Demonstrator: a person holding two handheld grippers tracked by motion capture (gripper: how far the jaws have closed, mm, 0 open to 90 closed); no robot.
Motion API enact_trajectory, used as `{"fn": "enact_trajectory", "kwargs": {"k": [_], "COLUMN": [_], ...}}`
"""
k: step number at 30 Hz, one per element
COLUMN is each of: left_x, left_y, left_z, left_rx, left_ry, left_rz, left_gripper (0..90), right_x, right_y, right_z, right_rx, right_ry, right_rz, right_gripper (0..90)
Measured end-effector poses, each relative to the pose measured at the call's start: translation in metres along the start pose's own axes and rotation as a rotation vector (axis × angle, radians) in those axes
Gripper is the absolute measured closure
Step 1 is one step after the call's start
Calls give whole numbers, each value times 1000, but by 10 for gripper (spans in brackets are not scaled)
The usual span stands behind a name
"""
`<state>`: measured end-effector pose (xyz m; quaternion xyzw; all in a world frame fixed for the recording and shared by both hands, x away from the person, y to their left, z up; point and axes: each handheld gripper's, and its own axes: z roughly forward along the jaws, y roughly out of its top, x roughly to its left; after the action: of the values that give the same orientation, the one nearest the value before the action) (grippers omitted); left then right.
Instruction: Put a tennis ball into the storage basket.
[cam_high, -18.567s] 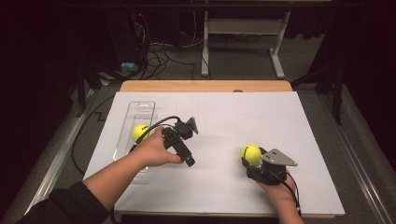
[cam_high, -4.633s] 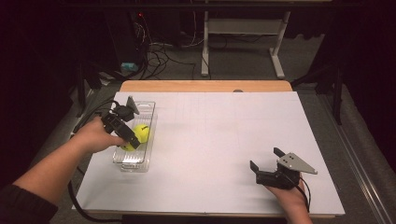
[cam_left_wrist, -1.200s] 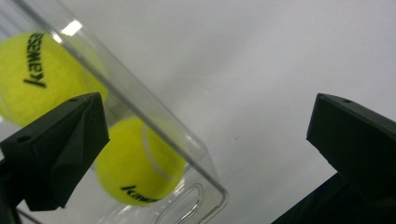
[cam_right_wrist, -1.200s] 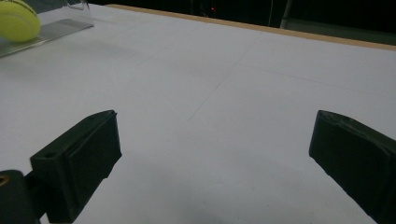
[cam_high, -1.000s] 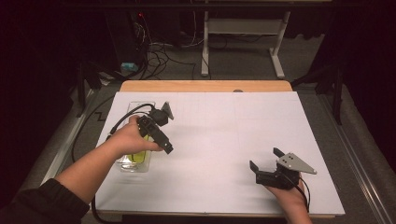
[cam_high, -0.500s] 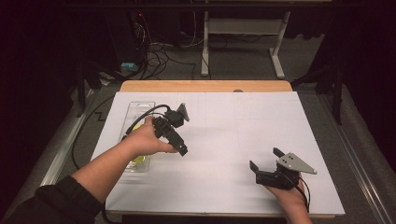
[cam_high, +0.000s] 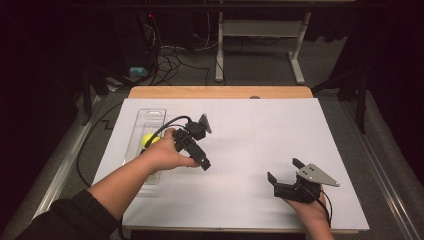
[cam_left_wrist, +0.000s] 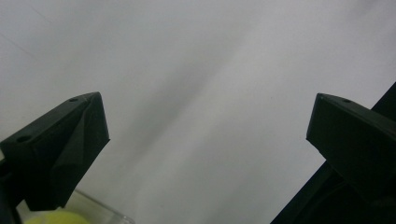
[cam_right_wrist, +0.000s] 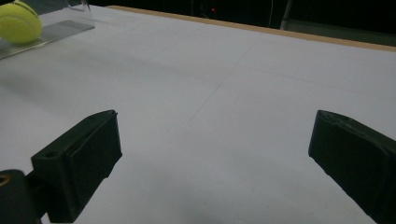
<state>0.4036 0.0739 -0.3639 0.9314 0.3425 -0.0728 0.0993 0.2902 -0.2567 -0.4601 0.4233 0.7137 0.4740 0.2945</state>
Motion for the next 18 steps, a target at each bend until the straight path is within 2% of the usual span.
{"fn": "enact_trajectory", "kwargs": {"k": [9, 18], "left_x": [-1, -1], "left_y": [-3, -10], "left_z": [24, 48], "left_rx": [17, 10], "left_ry": [-14, -24], "left_rz": [13, -4], "left_gripper": [0, 0], "right_x": [0, 1], "right_y": [0, 1], "right_z": [0, 0], "right_rx": [0, 0], "right_ry": [0, 4], "right_rz": [3, 2], "right_gripper": [25, 26]}}
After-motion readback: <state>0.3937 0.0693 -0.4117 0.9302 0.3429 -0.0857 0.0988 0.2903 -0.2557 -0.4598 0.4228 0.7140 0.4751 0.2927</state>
